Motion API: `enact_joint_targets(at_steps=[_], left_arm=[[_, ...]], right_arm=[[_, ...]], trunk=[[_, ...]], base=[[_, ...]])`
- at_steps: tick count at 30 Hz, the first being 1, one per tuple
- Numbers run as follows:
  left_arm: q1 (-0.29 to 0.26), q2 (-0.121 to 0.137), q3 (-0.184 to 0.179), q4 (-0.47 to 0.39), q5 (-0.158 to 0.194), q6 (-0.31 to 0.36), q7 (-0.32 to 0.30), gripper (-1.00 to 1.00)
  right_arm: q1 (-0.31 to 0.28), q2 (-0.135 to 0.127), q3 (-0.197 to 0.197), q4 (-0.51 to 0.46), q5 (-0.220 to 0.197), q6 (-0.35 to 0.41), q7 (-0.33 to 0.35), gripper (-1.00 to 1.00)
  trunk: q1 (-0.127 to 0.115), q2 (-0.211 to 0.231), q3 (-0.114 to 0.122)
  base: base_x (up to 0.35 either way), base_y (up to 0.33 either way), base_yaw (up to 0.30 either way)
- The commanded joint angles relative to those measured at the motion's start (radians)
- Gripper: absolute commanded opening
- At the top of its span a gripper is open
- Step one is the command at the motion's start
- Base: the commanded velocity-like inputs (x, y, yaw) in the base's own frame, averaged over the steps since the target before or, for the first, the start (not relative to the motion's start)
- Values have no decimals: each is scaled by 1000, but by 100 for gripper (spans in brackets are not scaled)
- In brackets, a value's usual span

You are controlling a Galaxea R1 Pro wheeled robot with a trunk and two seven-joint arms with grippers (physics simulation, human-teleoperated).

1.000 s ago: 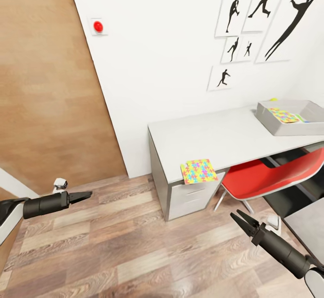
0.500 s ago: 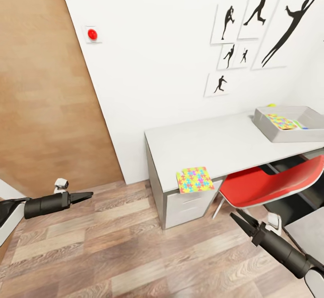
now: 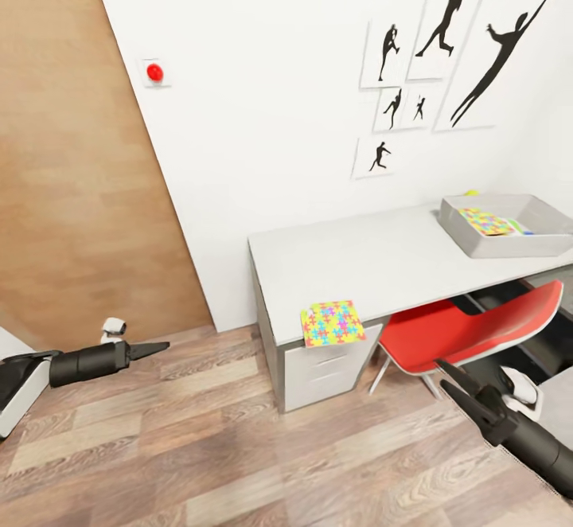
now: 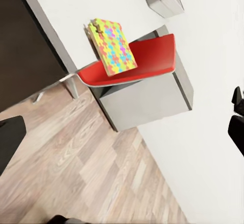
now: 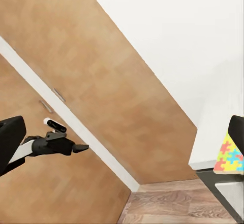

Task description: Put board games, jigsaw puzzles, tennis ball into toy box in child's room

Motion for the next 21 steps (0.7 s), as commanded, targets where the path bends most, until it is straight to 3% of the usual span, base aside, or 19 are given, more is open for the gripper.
enact_joint_targets(at_steps=[1, 6, 15, 21], left_arm=[[-1, -5, -5, 0, 6, 8, 1, 100], [-1, -32, -9, 0, 0, 8, 2, 100], [-1, -58, -9, 0, -39, 8, 4, 100], [-1, -96, -9, 1, -60, 11, 47, 100]], right_arm=[[0, 0, -9, 1, -6, 11, 5, 100], [0, 0, -26, 4, -6, 11, 34, 100], [0, 0, -38, 10, -6, 9, 70, 100], [0, 0, -39, 11, -5, 8, 73, 100]], trunk=[[1, -2, 0], [1, -2, 8], [1, -2, 23], [1, -2, 33]], base=[[1, -207, 0], [39, -255, 0], [185, -235, 0], [75, -72, 0]])
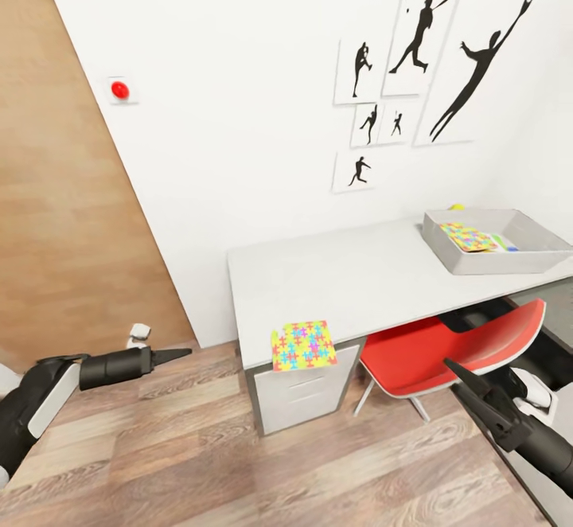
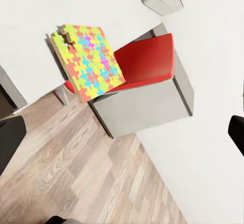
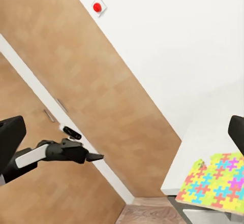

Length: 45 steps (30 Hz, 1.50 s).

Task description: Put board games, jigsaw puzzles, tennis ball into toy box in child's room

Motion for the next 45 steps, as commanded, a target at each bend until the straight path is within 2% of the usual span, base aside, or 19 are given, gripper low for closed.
enact_joint_targets(at_steps=[1, 6, 13, 15, 16, 24, 30, 37, 42, 45], left_arm=[[-1, -6, -3, 0, -1, 10, 19, 100], [-1, -25, -3, 0, -14, 20, 88, 100], [-1, -61, -2, 0, -19, 31, 133, 100], [-1, -71, -3, 0, -19, 33, 157, 100], [-1, -86, -3, 0, -19, 35, 204, 100], [-1, -93, -3, 0, -18, 35, 234, 100], [-1, -119, -3, 4, -15, 35, 298, 100], [-1, -194, -3, 17, -13, 39, 385, 100], [-1, -279, -2, 88, -11, 47, 409, 100], [-1, -309, -2, 140, -9, 47, 412, 100]], right_arm=[[-1, 0, 0, 0, -5, 10, 3, 100], [-1, -1, 0, 0, -5, 10, 4, 100], [-1, -2, -1, 0, -5, 11, 4, 100], [-1, -2, -1, 0, -5, 11, 4, 100], [-1, -2, -4, 0, -5, 11, 4, 100], [-1, 0, -6, 0, -5, 9, 6, 100], [0, 0, -6, 0, -5, 8, 7, 100], [0, 0, -16, 0, -5, 10, 11, 100], [0, 0, -59, 11, -8, 13, 46, 100], [0, 0, -80, 20, -9, 18, 55, 100]], trunk=[[1, -2, 0], [1, -2, 8], [1, -2, 16], [8, -16, 10], [12, -23, 7], [43, -79, -16], [66, -121, -26], [93, -170, -38], [112, -205, -45], [123, -226, -50]], base=[[16, -15, 0], [6, -6, 0], [0, 0, 0], [0, 0, 0], [0, 0, 0], [0, 0, -1], [0, 0, -48], [0, 0, -73], [0, 0, -75], [0, 0, -74]])
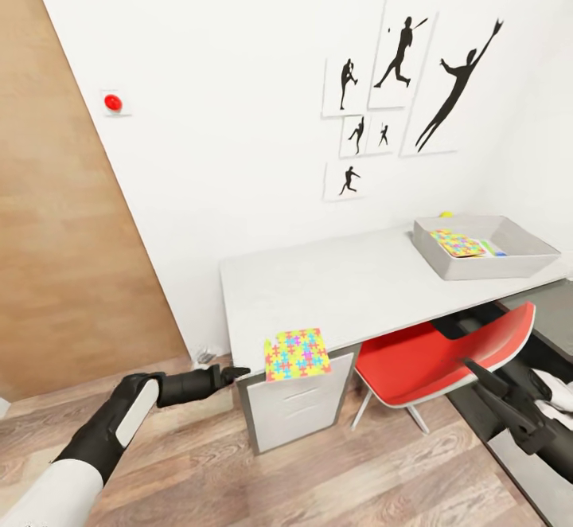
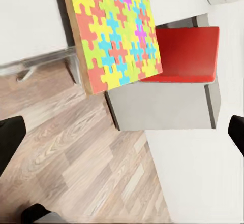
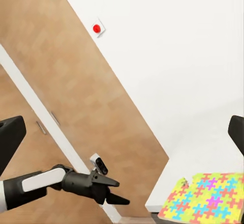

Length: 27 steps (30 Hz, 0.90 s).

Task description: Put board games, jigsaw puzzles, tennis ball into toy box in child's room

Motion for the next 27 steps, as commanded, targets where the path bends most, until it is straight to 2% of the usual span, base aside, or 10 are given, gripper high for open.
enact_joint_targets(at_steps=[1, 2, 8, 12, 18, 24, 27], left_arm=[[-1, -16, -1, 29, 8, 5, 2, 100], [-1, -25, 1, 44, 9, 4, 2, 100], [-1, -124, 14, 204, 12, -7, 6, 100], [-1, -177, 19, 246, 10, -11, 8, 100], [-2, -210, 22, 294, 14, -56, 19, 100], [-2, -239, 31, 304, 14, -68, 22, 100], [-2, -250, 54, 307, 13, -73, 35, 100]], right_arm=[[-1, 0, -7, 3, -5, 12, 5, 100], [-1, 1, -10, 5, -6, 13, 5, 100], [0, 1, -18, 11, -7, 16, 7, 100], [0, 1, -19, 12, -7, 16, 7, 100], [0, 2, -18, 12, -7, 16, 6, 100], [0, 3, -18, 12, -9, 15, 6, 100], [0, 4, -18, 11, -10, 15, 6, 100]], trunk=[[4, -9, -3], [8, -16, -5], [31, -58, -14], [46, -86, -20], [69, -128, -29], [92, -170, -39], [104, -191, -43]], base=[[0, 0, -74], [0, 0, -74], [0, 0, -79], [0, 0, -86], [0, 0, -87], [0, 0, -98], [0, 0, -126]])
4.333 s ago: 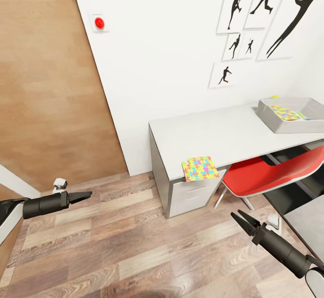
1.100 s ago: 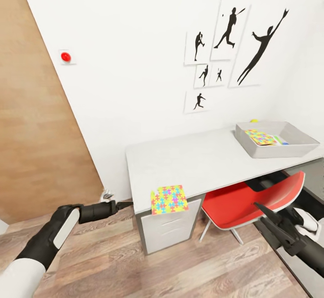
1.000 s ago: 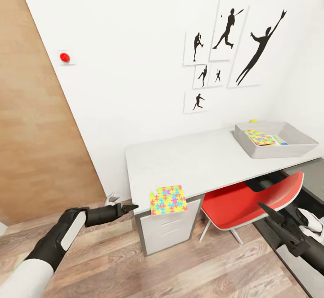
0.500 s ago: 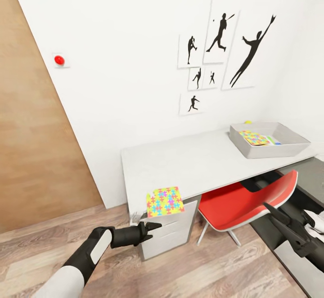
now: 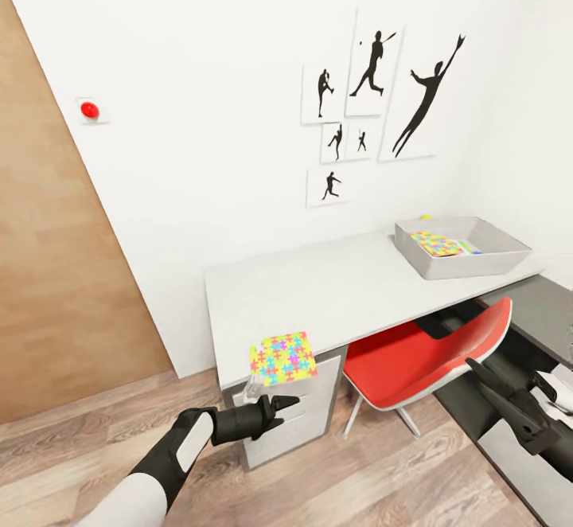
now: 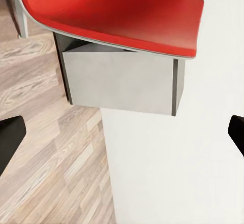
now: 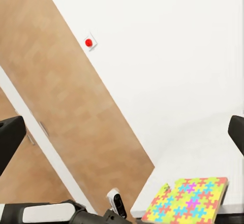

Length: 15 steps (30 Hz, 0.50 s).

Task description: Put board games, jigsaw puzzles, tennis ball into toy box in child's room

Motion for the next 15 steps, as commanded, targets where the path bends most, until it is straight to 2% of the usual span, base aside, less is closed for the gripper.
enact_joint_targets(at_steps=[1, 2, 5, 7, 15], left_arm=[[0, -2, 27, 0, 5, 4, 16, 100], [0, -2, 38, 0, 5, 3, 21, 100], [0, -5, 101, 1, 5, 2, 51, 100], [0, -5, 118, 1, 6, 3, 61, 100], [0, -3, 138, 1, 8, 6, 69, 100]], right_arm=[[-1, 2, 0, 0, -5, 10, 2, 100], [-1, 4, 0, 0, -5, 10, 2, 100], [-1, 8, 0, 0, -2, 10, 2, 100], [-1, 11, 1, -1, 0, 9, 1, 100], [-1, 23, 0, -2, 3, 6, 2, 100]], trunk=[[4, -8, -3], [8, -15, -4], [19, -36, -9], [27, -50, -12], [58, -106, -32]], base=[[0, 0, -138], [0, 0, -140], [0, 0, -151], [0, 0, -159], [0, 0, -84]])
